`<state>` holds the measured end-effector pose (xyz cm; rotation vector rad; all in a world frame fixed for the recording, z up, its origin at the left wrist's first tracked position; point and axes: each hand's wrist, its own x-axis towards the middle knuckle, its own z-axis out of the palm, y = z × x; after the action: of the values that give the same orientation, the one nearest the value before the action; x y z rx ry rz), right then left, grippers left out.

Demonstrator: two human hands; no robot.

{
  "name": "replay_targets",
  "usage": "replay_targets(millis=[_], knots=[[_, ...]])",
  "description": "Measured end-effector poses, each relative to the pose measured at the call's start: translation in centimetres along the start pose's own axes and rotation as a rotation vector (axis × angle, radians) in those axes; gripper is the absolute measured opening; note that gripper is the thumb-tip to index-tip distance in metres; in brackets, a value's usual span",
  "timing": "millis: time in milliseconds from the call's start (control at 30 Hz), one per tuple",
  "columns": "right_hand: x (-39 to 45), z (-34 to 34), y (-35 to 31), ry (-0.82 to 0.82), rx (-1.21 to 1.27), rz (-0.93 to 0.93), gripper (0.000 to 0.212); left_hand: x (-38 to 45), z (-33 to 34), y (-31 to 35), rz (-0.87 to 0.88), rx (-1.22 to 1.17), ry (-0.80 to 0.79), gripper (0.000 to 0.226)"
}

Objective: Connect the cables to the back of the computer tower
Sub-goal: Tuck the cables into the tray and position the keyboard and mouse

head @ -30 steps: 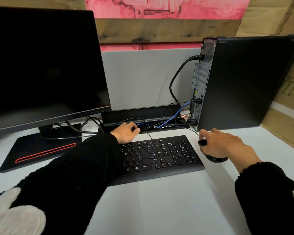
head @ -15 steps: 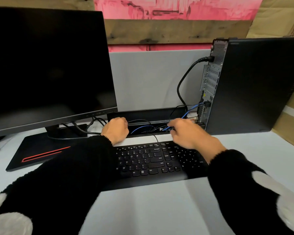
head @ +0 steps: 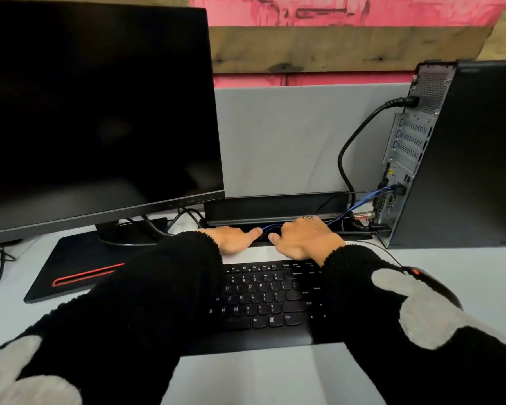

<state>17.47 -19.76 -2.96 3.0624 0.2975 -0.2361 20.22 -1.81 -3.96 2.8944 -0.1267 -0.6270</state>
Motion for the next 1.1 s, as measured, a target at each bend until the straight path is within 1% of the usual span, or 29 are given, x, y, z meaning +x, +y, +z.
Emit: replay_targets(millis=[100, 167, 233, 300, 333, 400, 467, 500, 533, 667, 733, 800, 867, 900, 967, 1033, 1100], knots=[[0.6, 0.4, -0.2, -0.054, 0.053, 0.005, 0.057, 0.2, 0.4, 0.5, -0.006, -0.018, -0.047, 0.088], [0.6, 0.7, 0.0, -0.076, 0.057, 0.001, 0.055, 0.4, 0.3, 0.5, -0.016, -0.063, -0.075, 0.087], [0.4, 0.8, 0.1, -0.061, 0.057, -0.009, 0.051, 0.3, 0.3, 0.4, -0.008, -0.037, -0.065, 0.088], [0.3, 0.6, 0.1, 0.013, 0.049, -0.029, 0.049, 0.6, 0.5, 0.0, 0.046, 0.028, 0.031, 0.086], [0.3, 0.4, 0.0, 0.062, 0.042, -0.047, 0.049, 0.5, 0.7, -0.4, 0.089, 0.031, 0.089, 0.081], [0.6, 0.2, -0.4, 0.144, 0.066, -0.082, 0.047, 0.5, 0.8, -1.4, 0.192, 0.018, 0.197, 0.063], [1.1, -0.1, -1.1, 0.151, 0.111, -0.111, 0.044, -0.2, 0.5, -2.4, 0.268, 0.008, 0.304, 0.043], [1.4, -0.1, -1.4, 0.130, 0.126, -0.112, 0.043, -0.5, 0.3, -2.8, 0.282, 0.007, 0.340, 0.038], [1.9, -0.2, -1.7, 0.095, 0.141, -0.099, 0.044, -0.8, 0.2, -3.1, 0.271, 0.006, 0.334, 0.037], [3.4, -0.1, -2.9, -0.122, 0.199, -0.039, 0.057, -0.6, 0.6, -3.4, 0.202, 0.077, 0.132, 0.048], [3.7, 0.3, -3.1, -0.206, 0.206, -0.025, 0.063, -0.1, 0.4, -2.8, 0.168, 0.048, 0.104, 0.045], [4.1, 0.8, -2.9, -0.249, 0.226, 0.016, 0.066, 1.1, -0.1, -2.1, 0.124, 0.035, 0.086, 0.043], [4.5, 1.0, -2.8, -0.269, 0.249, 0.044, 0.070, 2.1, -0.6, -1.5, 0.066, 0.024, 0.164, 0.040], [4.8, 1.1, -2.8, -0.275, 0.257, 0.049, 0.070, 2.6, -0.7, -1.2, 0.020, -0.003, 0.208, 0.035], [5.3, 1.2, -2.7, -0.287, 0.274, 0.046, 0.066, 3.5, -0.5, -0.5, -0.054, 0.036, 0.274, 0.027], [5.7, 1.4, -2.7, -0.306, 0.308, 0.032, 0.063, 4.2, -0.2, 0.1, -0.097, 0.107, 0.314, 0.029], [5.8, 1.5, -2.7, -0.312, 0.336, 0.009, 0.058, 4.8, 0.0, 0.5, -0.113, 0.180, 0.314, 0.032]])
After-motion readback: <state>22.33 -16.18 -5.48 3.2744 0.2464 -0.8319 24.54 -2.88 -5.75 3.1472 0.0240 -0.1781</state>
